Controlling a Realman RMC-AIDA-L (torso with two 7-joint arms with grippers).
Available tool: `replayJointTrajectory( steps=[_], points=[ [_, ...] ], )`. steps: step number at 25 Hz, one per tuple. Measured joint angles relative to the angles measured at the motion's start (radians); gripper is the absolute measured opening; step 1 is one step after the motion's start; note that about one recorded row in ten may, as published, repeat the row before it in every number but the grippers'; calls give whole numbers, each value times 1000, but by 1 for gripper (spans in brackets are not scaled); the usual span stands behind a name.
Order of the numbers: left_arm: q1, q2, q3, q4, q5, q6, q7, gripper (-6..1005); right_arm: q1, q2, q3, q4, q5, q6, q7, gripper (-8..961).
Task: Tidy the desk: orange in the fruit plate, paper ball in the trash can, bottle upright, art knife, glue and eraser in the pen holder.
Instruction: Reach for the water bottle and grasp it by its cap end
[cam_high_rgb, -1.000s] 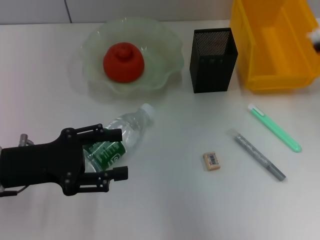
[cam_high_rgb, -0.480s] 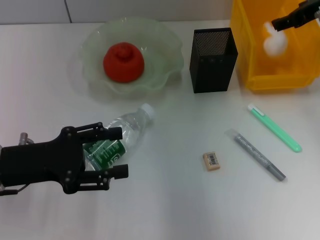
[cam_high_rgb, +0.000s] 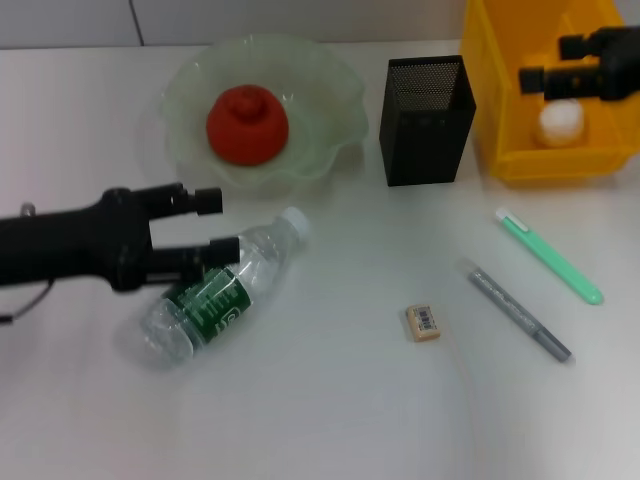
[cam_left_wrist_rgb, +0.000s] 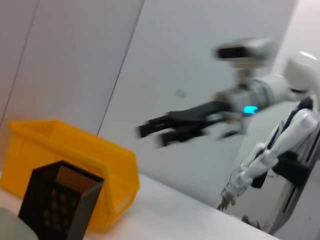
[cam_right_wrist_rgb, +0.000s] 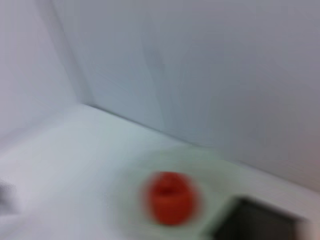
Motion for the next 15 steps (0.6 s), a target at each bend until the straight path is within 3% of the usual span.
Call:
replayJointTrajectory(
  steps=[3, 4, 5, 6, 7, 8, 9, 11, 13, 14, 15],
  points=[
    [-15, -5, 2, 61, 23, -1, -83, 798, -92, 0, 52, 157, 194, -146, -237, 797],
    [-52, -26, 2, 175, 90, -3, -230, 798, -121, 0, 58, 228, 234, -182, -321, 797],
    [-65, -35, 2, 211, 114, -4, -268, 798, -139, 0, 64, 302, 255, -199, -396, 797],
    [-81, -48, 3, 259, 152, -7, -322, 798, -164, 1, 88, 464, 274, -217, -550, 797],
    [-81, -48, 3, 259, 152, -7, -322, 798, -164, 1, 88, 464, 274, -217, -550, 797],
    [-94, -56, 7, 294, 181, -10, -363, 798, -167, -1, 102, 546, 274, -218, -617, 797],
    [-135, -72, 49, 386, 259, -37, -504, 798, -168, -3, 114, 622, 274, -216, -675, 797],
    [-176, -73, 158, 448, 302, -102, -678, 798, -170, -13, 132, 765, 273, -197, -792, 797],
    [-190, -72, 195, 461, 314, -128, -733, 798, -173, -13, 137, 792, 272, -187, -813, 797],
    [-229, -71, 289, 491, 372, -193, -861, 798, -175, -13, 139, 808, 272, -179, -827, 796],
    [-243, -71, 309, 495, 406, -208, -894, 798, -180, -12, 139, 820, 272, -167, -838, 796]
  ],
)
